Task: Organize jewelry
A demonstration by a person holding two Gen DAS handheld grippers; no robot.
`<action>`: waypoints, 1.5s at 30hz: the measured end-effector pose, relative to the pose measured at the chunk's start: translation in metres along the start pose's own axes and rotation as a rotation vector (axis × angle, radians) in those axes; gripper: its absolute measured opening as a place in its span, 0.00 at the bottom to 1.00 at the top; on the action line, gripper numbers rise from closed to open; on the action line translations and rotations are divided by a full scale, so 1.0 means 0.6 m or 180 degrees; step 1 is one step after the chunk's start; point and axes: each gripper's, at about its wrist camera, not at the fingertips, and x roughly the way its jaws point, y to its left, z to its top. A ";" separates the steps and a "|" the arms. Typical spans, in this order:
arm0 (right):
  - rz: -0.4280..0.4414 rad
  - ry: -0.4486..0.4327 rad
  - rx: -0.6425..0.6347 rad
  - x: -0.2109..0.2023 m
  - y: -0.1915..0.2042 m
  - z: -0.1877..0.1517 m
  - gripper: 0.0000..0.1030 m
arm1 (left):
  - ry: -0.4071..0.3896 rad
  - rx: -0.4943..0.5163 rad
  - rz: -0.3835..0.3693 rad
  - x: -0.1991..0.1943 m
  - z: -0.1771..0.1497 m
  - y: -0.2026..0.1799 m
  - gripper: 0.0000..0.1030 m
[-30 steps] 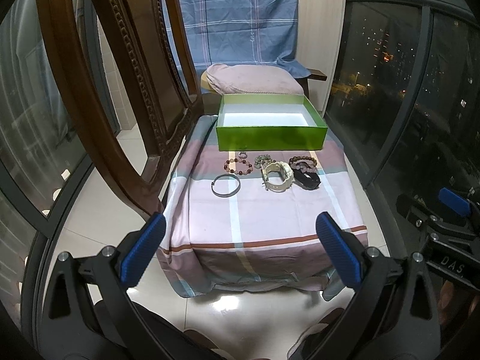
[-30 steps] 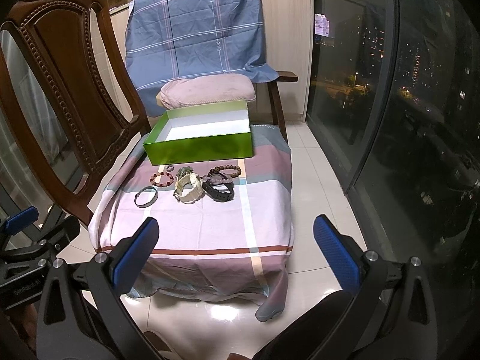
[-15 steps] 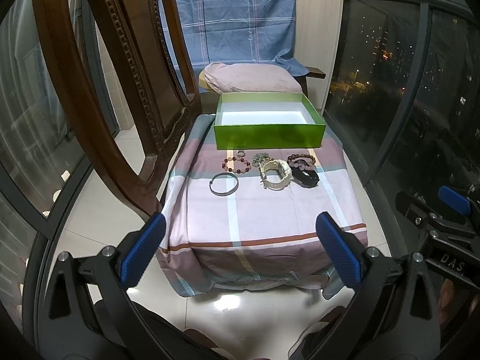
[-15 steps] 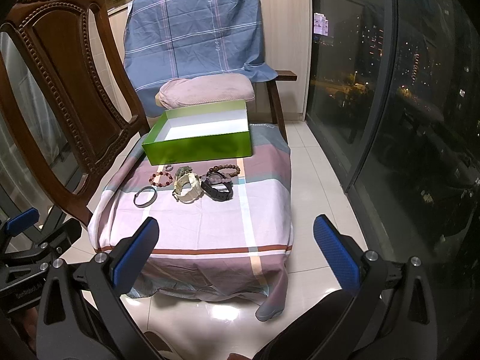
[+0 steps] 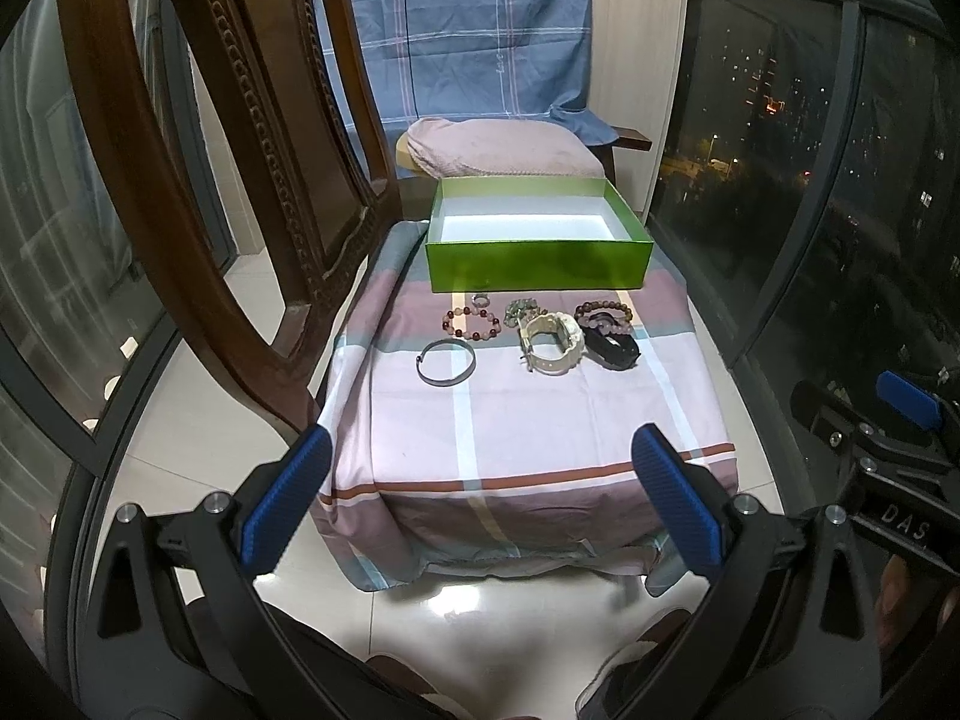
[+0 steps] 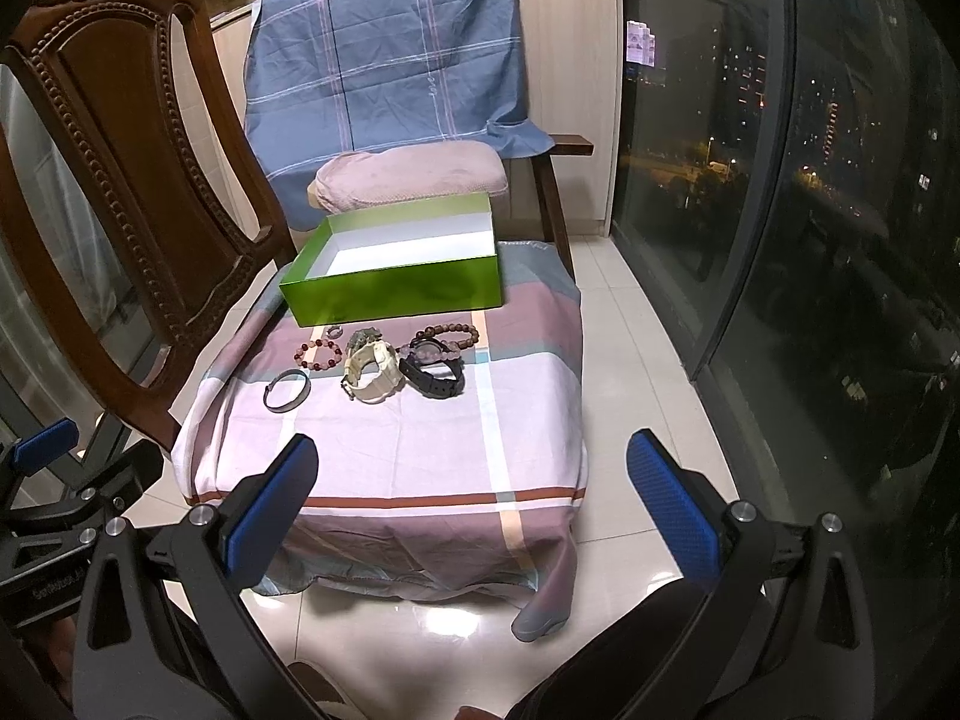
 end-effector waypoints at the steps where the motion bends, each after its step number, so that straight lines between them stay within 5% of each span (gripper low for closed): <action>1: -0.0001 0.0003 -0.0002 0.001 0.002 -0.001 0.97 | 0.0003 -0.0001 0.0003 0.001 0.000 0.000 0.96; 25: 0.0035 0.0202 0.0035 0.068 0.000 -0.003 0.97 | 0.0216 -0.0043 0.0034 0.070 0.006 0.010 0.96; 45: 0.0111 0.0462 0.0003 0.216 -0.014 0.010 0.97 | 0.0637 -0.0162 0.0152 0.283 0.037 0.048 0.96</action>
